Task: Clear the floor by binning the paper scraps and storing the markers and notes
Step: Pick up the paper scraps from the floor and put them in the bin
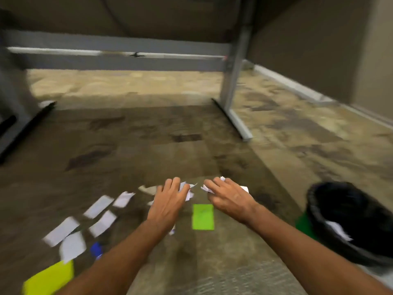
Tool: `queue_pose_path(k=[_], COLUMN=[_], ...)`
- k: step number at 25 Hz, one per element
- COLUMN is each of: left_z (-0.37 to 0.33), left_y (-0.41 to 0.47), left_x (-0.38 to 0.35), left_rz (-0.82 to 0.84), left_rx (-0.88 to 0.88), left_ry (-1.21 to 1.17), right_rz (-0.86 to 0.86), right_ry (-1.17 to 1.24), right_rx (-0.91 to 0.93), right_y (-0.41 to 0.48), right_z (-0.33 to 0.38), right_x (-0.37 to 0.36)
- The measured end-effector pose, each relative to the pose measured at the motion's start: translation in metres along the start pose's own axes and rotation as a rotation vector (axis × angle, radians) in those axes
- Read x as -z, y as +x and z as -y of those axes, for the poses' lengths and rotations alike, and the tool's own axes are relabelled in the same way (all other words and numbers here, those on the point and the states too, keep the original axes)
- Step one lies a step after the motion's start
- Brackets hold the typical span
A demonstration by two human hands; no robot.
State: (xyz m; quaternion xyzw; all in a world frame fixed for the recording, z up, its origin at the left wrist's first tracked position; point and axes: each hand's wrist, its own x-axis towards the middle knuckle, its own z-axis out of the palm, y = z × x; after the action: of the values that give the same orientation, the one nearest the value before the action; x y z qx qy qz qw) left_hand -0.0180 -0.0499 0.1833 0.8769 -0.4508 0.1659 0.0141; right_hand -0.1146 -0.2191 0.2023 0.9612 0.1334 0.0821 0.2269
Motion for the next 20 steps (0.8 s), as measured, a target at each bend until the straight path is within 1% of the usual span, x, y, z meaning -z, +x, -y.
queue_pose_path(k=[2, 3, 6, 7, 8, 10, 11, 13, 14, 16, 18, 20], left_z=[-0.055, -0.083, -0.172, -0.199, -0.225, -0.271, -0.291, -0.319, -0.328, -0.341, -0.349, -0.357], left_y=[0.052, 0.072, 0.115, 0.122, 0.126, 0.13, 0.131, 0.134, 0.137, 0.144, 0.147, 0.148], left_x=[0.007, 0.008, 0.02, 0.026, 0.032, 0.04, 0.041, 0.037, 0.034, 0.029, 0.024, 0.019], left_rz=[-0.004, -0.008, -0.13, -0.162, -0.172, -0.128, -0.077, 0.046, 0.097, 0.197, 0.29, 0.349], left_rx=[-0.039, -0.067, -0.178, -0.195, -0.21, -0.206, -0.193, -0.145, -0.106, 0.035, 0.156, 0.121], left_ry=[-0.135, -0.204, -0.423, -0.506, -0.6, -0.833, -0.948, -1.098, -1.121, -1.166, -1.214, -1.175], right_rz=[0.002, 0.001, 0.025, 0.014, 0.015, 0.02, 0.041, 0.007, -0.026, -0.086, -0.076, -0.039], right_ry=[-0.028, -0.024, 0.079, 0.059, 0.1, 0.3, 0.338, 0.496, 0.565, 0.637, 0.675, 0.708], right_rx=[-0.193, -0.324, -0.724, -0.832, -0.965, -1.208, -1.272, -1.349, -1.392, -1.478, -1.549, -1.592], right_y=[-0.051, -0.074, -0.158, -0.185, -0.206, -0.233, -0.242, -0.253, -0.256, -0.26, -0.262, -0.265], right_z=[-0.046, -0.065, -0.112, -0.123, -0.13, -0.136, -0.136, -0.136, -0.135, -0.135, -0.135, -0.136], right_x=[0.005, 0.005, 0.0, -0.001, 0.0, 0.001, -0.001, -0.005, -0.006, -0.011, -0.018, -0.026])
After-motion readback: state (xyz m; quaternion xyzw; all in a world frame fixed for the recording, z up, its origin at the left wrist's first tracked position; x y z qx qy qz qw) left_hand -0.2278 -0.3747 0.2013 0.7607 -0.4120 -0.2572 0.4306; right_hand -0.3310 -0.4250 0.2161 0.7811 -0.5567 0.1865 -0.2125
